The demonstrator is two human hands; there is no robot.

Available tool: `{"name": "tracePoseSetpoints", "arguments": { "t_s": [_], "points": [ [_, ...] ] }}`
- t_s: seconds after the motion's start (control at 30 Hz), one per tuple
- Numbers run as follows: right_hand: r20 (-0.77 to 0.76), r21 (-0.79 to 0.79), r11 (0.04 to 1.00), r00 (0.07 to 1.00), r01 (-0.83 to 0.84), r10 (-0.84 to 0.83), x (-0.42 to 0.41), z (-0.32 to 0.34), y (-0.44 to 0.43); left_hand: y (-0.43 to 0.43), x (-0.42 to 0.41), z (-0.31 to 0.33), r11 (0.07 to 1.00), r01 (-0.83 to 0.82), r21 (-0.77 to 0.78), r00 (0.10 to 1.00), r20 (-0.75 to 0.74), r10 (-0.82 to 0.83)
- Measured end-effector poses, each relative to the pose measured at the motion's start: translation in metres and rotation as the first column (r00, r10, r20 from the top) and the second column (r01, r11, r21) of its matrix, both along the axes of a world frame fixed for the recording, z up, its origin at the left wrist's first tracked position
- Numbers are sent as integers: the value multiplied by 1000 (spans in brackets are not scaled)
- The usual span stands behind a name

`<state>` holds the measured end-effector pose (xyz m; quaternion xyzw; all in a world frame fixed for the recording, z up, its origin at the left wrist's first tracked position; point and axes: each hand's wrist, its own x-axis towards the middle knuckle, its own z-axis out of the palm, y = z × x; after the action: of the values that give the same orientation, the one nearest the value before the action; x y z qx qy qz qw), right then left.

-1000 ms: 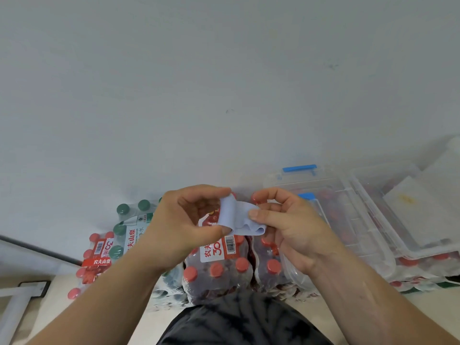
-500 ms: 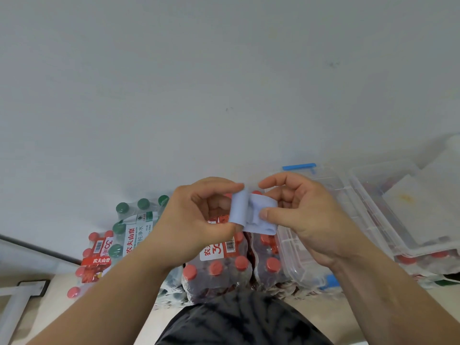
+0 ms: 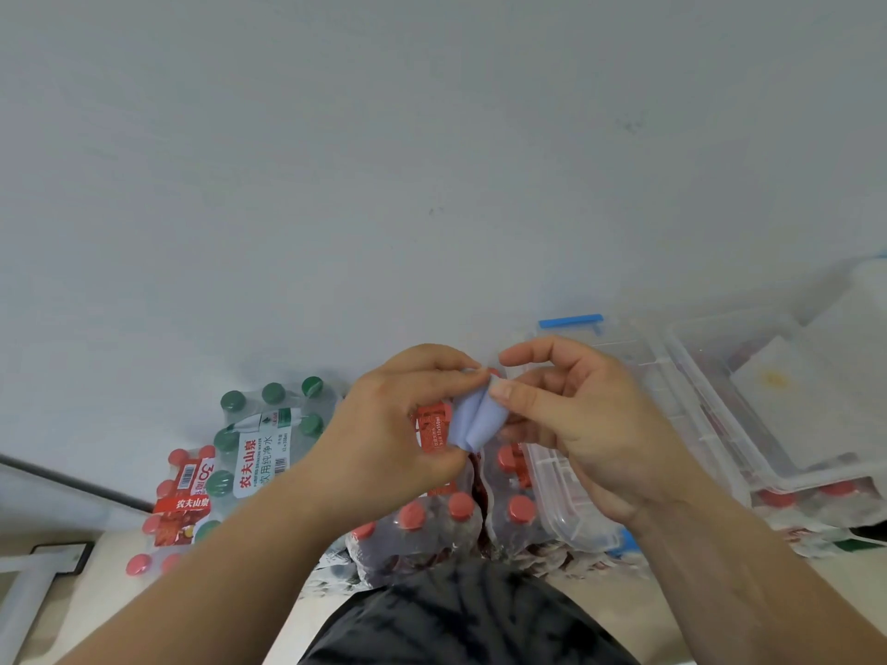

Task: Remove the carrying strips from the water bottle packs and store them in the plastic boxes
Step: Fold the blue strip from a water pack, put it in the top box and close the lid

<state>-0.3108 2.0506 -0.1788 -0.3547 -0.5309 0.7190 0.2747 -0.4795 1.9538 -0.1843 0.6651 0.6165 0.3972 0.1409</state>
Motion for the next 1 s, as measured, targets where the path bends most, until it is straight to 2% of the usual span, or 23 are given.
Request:
{"name": "tracePoseSetpoints", "arguments": {
  "t_s": [0.17, 0.3, 0.37, 0.4, 0.47, 0.53, 0.63, 0.7, 0.83, 1.0],
  "points": [
    [100, 57, 998, 994, 41, -47, -5, -8, -6, 0, 7, 1, 999, 30, -38, 996, -86, -33],
    [148, 86, 995, 987, 47, -59, -4, -13, -7, -4, 10, 1, 997, 10, -77, 1000, -5, -10],
    [162, 102, 991, 982, 84, -100, -3, -15, -6, -7, 9, 0, 990, 32, -141, 992, 123, -15],
    [154, 99, 989, 980, 109, -124, -2, -15, -6, -8, 9, 1, 982, 55, -179, 968, 251, -8],
    [119, 79, 986, 981, 146, -155, 0, -13, -6, -9, 11, 3, 968, 66, -240, 829, 554, 81],
    [82, 67, 986, 984, 152, -157, 1, -10, -6, -7, 15, 4, 950, 12, -312, 711, 671, 212],
    [104, 114, 986, 986, 121, -133, 2, -8, -7, -5, 22, 6, 924, 3, -382, 633, 716, 294],
    [122, 136, 983, 983, 121, -137, 3, -7, -7, -3, 24, 9, 914, -20, -405, 614, 716, 331],
    [170, 232, 967, 975, 105, -146, 3, -4, -10, -2, 24, 11, 906, -44, -421, 692, 642, 332],
    [232, 344, 934, 954, 101, -189, -5, -1, -24, -4, 18, 8, 905, -21, -425, 729, 613, 305]
  ]
}}
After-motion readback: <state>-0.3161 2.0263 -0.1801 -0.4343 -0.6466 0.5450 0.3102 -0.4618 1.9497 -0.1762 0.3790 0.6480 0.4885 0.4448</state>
